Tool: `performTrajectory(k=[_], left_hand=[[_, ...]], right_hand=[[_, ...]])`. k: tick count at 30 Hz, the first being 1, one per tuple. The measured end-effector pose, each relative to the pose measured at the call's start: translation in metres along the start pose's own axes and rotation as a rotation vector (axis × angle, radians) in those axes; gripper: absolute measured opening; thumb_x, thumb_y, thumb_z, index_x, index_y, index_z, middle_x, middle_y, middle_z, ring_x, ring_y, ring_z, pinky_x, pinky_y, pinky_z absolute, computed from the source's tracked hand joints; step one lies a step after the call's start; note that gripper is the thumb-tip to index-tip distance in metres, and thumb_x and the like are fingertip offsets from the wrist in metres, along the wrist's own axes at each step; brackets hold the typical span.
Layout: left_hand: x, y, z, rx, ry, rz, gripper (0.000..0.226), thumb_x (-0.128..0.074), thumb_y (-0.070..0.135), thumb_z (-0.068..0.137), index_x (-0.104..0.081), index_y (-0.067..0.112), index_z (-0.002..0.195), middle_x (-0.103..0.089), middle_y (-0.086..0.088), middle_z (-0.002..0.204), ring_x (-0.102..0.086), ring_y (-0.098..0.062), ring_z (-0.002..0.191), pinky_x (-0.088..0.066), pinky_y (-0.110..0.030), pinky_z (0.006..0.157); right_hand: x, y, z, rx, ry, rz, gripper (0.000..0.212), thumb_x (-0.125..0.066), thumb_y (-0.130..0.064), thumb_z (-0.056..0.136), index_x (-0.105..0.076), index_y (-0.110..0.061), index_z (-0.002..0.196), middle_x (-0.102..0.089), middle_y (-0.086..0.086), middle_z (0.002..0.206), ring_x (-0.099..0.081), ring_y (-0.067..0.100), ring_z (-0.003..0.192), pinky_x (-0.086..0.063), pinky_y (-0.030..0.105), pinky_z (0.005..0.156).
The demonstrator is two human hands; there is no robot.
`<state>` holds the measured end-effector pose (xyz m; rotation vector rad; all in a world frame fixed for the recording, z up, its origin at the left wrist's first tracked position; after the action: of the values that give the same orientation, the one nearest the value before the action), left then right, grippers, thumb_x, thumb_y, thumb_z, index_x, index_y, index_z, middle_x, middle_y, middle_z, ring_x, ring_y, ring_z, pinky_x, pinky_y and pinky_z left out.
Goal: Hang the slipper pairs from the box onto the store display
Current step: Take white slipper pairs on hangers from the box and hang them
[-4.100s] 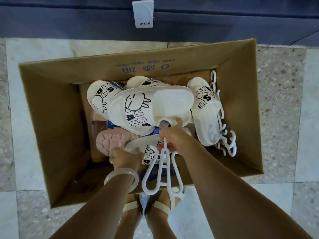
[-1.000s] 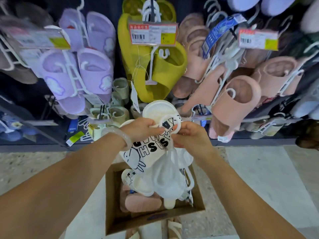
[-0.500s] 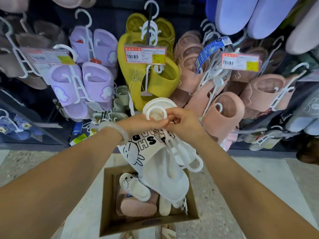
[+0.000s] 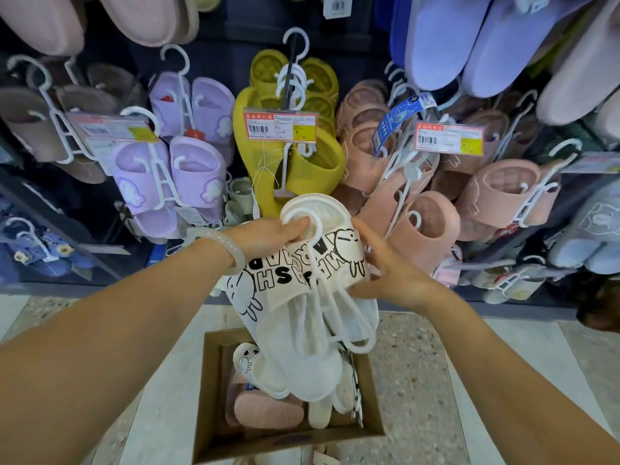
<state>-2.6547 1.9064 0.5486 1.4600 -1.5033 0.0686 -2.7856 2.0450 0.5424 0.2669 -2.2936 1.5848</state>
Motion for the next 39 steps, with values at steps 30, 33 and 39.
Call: performTrajectory(k=[30,33,39], left_hand=[[0.053,-0.016,-0.009,0.073,0.126,0.174,0.062,-0.025,0.06,0.093,-0.06,0.012,0.109,-0.054,-0.01,0.11,-0.047,-0.025,0.096,-0.035,-0.033,0.094],[0.05,-0.004,-0.008,0.04,0.115,0.178,0.058,-0.024,0.062,0.092,-0.06,0.017,0.098,-0.054,-0.01,0.106,-0.049,-0.025,0.095,-0.036,-0.033,0.092],[0.046,0.019,-0.015,-0.072,0.024,0.021,0.066,-0.029,0.065,0.09,-0.07,0.028,0.053,-0.064,-0.001,0.084,-0.058,-0.022,0.088,-0.045,-0.033,0.09]], right_hand=[[-0.001,0.03,-0.021,-0.13,0.006,0.109,0.077,-0.079,-0.013,0.068,-0.039,-0.041,0.128,-0.055,0.002,0.13,-0.054,0.015,0.117,-0.048,0.04,0.098],[-0.002,0.026,-0.027,-0.152,-0.129,0.052,0.102,-0.083,-0.019,0.057,-0.028,-0.04,0.14,-0.056,-0.007,0.13,-0.054,0.013,0.119,-0.05,0.04,0.097],[0.014,-0.013,-0.042,-0.072,-0.427,0.097,0.103,-0.078,-0.008,0.061,-0.021,-0.033,0.143,-0.048,-0.008,0.139,-0.046,0.01,0.129,-0.045,0.036,0.102]])
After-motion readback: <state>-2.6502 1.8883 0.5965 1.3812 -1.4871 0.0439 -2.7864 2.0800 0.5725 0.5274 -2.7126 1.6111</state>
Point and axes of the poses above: each hand's wrist, its own z-axis towards the middle knuckle, its own x-axis out of the back of the hand, y = z × x, the point moved 7 cm from there along z, towards the middle knuckle
